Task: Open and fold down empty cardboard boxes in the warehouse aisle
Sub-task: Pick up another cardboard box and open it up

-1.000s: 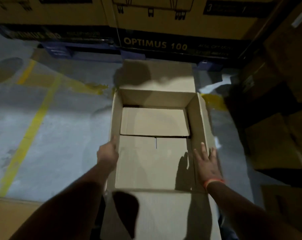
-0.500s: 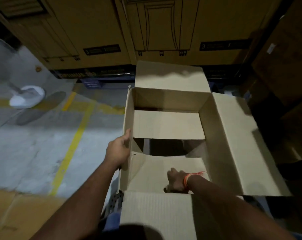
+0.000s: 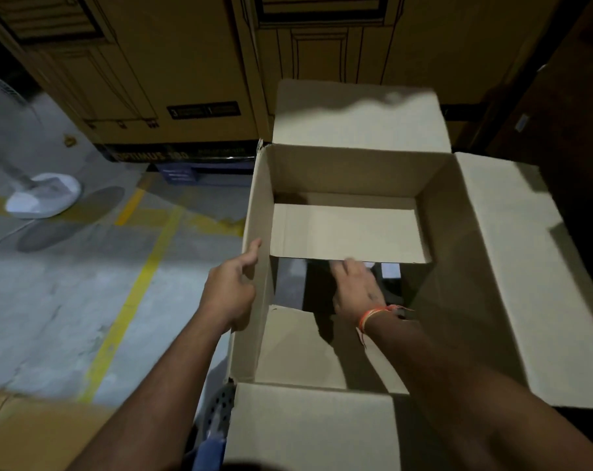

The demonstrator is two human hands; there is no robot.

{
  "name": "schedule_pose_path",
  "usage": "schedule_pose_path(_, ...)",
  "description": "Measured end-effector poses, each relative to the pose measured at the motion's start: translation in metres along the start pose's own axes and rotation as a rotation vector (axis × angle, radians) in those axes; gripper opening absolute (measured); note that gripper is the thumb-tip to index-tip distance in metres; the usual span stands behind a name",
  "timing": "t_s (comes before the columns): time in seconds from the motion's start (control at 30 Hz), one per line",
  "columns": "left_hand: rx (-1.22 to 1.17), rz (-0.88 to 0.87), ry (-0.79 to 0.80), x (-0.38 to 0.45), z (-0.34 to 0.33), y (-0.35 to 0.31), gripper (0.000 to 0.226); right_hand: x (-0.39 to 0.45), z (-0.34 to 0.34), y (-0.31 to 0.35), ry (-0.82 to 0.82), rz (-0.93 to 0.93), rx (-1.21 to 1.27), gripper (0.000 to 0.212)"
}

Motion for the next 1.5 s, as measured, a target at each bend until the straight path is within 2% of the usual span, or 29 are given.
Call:
schedule_pose_path(0.03, 0.000, -0.016, -0.003, 0.001, 0.002, -0.003, 0.086, 0.008, 0.017, 0.001, -0.150, 0.017, -0.040, 0.071)
schedule_pose_path(0.07, -0.002, -0.027, -0.005, 0.002, 0.004, -0.007, 0.088, 0.015, 0.025, -0.002, -0.228, 0.006, -0.067, 0.076)
schedule_pose_path(0.1, -0.003, -0.041, -0.009, 0.003, 0.006, -0.011, 0.089, 0.025, 0.019, -0.010, -0.155, -0.040, -0.079, 0.079)
schedule_pose_path(0.13, 0.002, -0.059, -0.012, 0.003, 0.008, -0.015, 0.089, 0.035, 0.003, -0.020, 0.003, -0.069, -0.072, 0.079)
schedule_pose_path(0.2, 0.023, -0.092, -0.015, 0.004, 0.008, -0.023, 0.088, 0.030, -0.046, -0.036, 0.541, -0.172, -0.046, 0.061)
schedule_pose_path(0.23, 0.039, -0.103, -0.017, 0.005, 0.007, -0.025, 0.087, 0.019, -0.057, -0.040, 0.698, -0.214, -0.046, 0.054)
schedule_pose_path(0.27, 0.063, -0.111, -0.021, 0.007, 0.006, -0.026, 0.087, 0.014, -0.062, -0.040, 0.711, -0.199, -0.053, 0.053)
schedule_pose_path(0.33, 0.089, -0.122, -0.032, 0.016, 0.001, -0.027, 0.088, 0.016, -0.050, -0.042, 0.487, -0.171, -0.014, 0.049)
schedule_pose_path(0.37, 0.092, -0.125, -0.034, 0.022, -0.004, -0.028, 0.089, 0.010, -0.050, -0.043, 0.444, -0.167, 0.014, 0.047)
schedule_pose_path(0.5, 0.123, -0.112, -0.046, 0.054, -0.025, -0.024, 0.090, -0.038, -0.079, -0.059, 0.561, -0.176, 0.086, 0.055)
schedule_pose_path(0.63, 0.180, -0.058, -0.059, 0.080, -0.039, -0.013, 0.086, -0.092, -0.078, -0.076, 0.557, -0.207, 0.180, 0.051)
schedule_pose_path(0.73, 0.169, -0.041, -0.025, 0.088, -0.056, 0.002, 0.080, -0.110, -0.048, -0.098, 0.405, -0.264, 0.247, 0.038)
schedule_pose_path(0.83, 0.191, -0.004, 0.072, 0.082, -0.075, 0.029, 0.089, -0.105, -0.010, -0.120, 0.266, -0.252, 0.178, 0.033)
schedule_pose_path(0.9, 0.118, 0.058, 0.123, 0.070, -0.081, 0.051, 0.092, -0.099, 0.016, -0.125, 0.189, -0.208, 0.134, 0.035)
schedule_pose_path(0.97, 0.030, 0.176, 0.094, 0.048, -0.076, 0.068, 0.094, -0.098, 0.042, -0.138, 0.083, -0.240, 0.116, 0.043)
schedule_pose_path(1.07, 0.035, 0.472, 0.014, 0.019, -0.078, 0.118, 0.101, -0.119, 0.082, -0.168, -0.204, -0.396, 0.135, 0.047)
schedule_pose_path(1.13, -0.072, 0.687, 0.101, -0.008, -0.093, 0.151, 0.105, -0.149, 0.095, -0.190, -0.358, -0.646, 0.214, 0.052)
schedule_pose_path(1.2, -0.313, 0.803, 0.205, -0.038, -0.106, 0.147, 0.073, -0.188, 0.084, -0.204, -0.401, -0.987, 0.415, 0.064)
schedule_pose_path(1.23, -0.384, 0.820, 0.311, -0.053, -0.111, 0.133, 0.055, -0.208, 0.073, -0.206, -0.397, -1.147, 0.510, 0.071)
schedule_pose_path(1.27, -0.405, 0.799, 0.402, -0.065, -0.112, 0.119, 0.047, -0.227, 0.066, -0.204, -0.392, -1.295, 0.600, 0.077)
schedule_pose_path(1.33, -0.435, 0.795, 0.482, -0.076, -0.113, 0.113, 0.044, -0.252, 0.046, -0.201, -0.402, -1.492, 0.818, 0.085)
schedule_pose_path(1.37, -0.463, 0.792, 0.506, -0.080, -0.112, 0.111, 0.044, -0.260, 0.038, -0.199, -0.415, -1.552, 0.945, 0.087)
schedule_pose_path(1.43, -0.478, 0.776, 0.543, -0.089, -0.107, 0.110, 0.039, -0.259, 0.021, -0.198, -0.477, -1.535, 1.201, 0.086)
schedule_pose_path(1.47, -0.448, 0.765, 0.555, -0.093, -0.106, 0.112, 0.034, -0.255, 0.015, -0.195, -0.516, -1.478, 1.342, 0.074)
schedule_pose_path(1.5, -0.412, 0.761, 0.551, -0.096, -0.102, 0.115, 0.029, -0.248, 0.011, -0.190, -0.541, -1.399, 1.490, 0.053)
Point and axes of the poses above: each hand's wrist, its own x-axis towards the middle knuckle, its own z-axis out of the back of the hand, y = z × x, the point moved 10 cm from there along x, towards the middle knuckle, and after that the axes turned 7 degrees about x, right-handed, at the moved point
